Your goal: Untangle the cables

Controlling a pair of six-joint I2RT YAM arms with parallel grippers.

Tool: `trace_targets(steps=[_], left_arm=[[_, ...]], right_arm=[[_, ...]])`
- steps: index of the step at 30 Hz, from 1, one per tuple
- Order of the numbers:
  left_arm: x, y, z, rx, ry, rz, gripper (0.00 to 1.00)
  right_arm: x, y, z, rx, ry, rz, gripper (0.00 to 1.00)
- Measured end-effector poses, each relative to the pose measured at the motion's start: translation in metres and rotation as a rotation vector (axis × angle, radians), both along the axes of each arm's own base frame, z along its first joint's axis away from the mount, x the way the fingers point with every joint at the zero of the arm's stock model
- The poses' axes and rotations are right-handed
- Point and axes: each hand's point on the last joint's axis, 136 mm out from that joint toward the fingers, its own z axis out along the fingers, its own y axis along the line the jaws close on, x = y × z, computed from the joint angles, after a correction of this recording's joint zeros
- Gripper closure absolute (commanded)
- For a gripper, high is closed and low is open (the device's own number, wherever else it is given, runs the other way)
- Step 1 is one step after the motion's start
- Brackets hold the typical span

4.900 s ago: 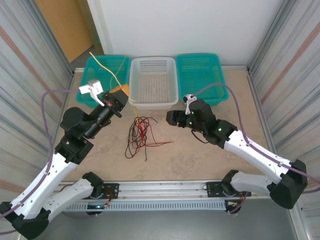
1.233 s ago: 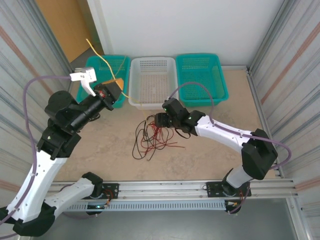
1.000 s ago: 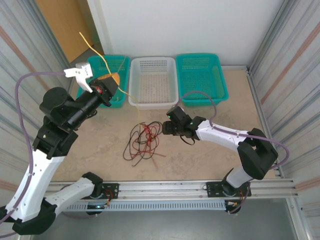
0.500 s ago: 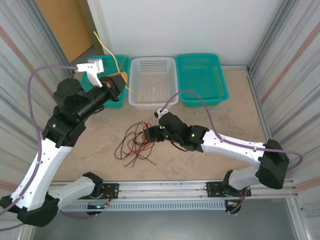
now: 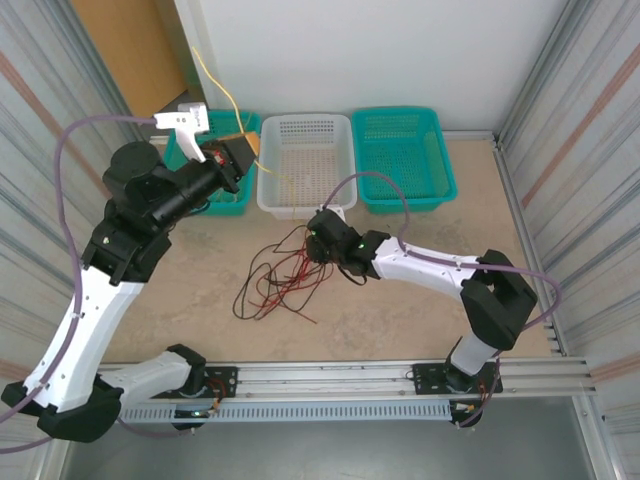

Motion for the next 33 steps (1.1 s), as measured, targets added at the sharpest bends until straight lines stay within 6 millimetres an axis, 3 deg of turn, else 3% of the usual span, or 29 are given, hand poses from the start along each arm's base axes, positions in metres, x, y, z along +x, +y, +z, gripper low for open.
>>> trace_targets(steps=[2,6,9,14,18,23,26,30,33], left_arm=[[-0.002,0.003,0.009,0.001,-0.019,0.008,1.0],[-0.003,0.011,0.026,-0.003,-0.051,0.037,1.0],[0.0,0.019,0.034,0.009,-0.064,0.076,1.0],[0.007,0.032,0.042,0.049,-0.095,0.161,1.0],[0.024,0.05,0.038,0.104,-0.11,0.276,1.0],[0.064,0.078,0.023,0.171,-0.087,0.445,1.0],[0.089,0.09,0.014,0.221,-0.087,0.527,1.0],[0.126,0.111,-0.004,0.293,-0.049,0.619,1.0],[0.155,0.129,-0.02,0.36,-0.014,0.688,1.0]], right_arm=[[-0.003,-0.006,-0.013,-0.008,0.024,-0.01,0.77],[-0.015,-0.024,-0.046,-0.035,0.085,-0.023,0.79],[-0.016,-0.033,-0.056,-0.039,0.103,-0.042,0.77],[-0.018,-0.043,-0.061,-0.017,0.124,-0.059,0.5],[-0.031,-0.036,-0.033,0.001,0.083,-0.012,0.41],[-0.05,-0.018,0.045,0.092,-0.044,0.067,0.35],[-0.056,-0.027,0.082,0.15,-0.108,0.065,0.34],[-0.065,-0.047,0.103,0.189,-0.146,0.044,0.32],[-0.072,-0.062,0.099,0.176,-0.136,0.023,0.3]])
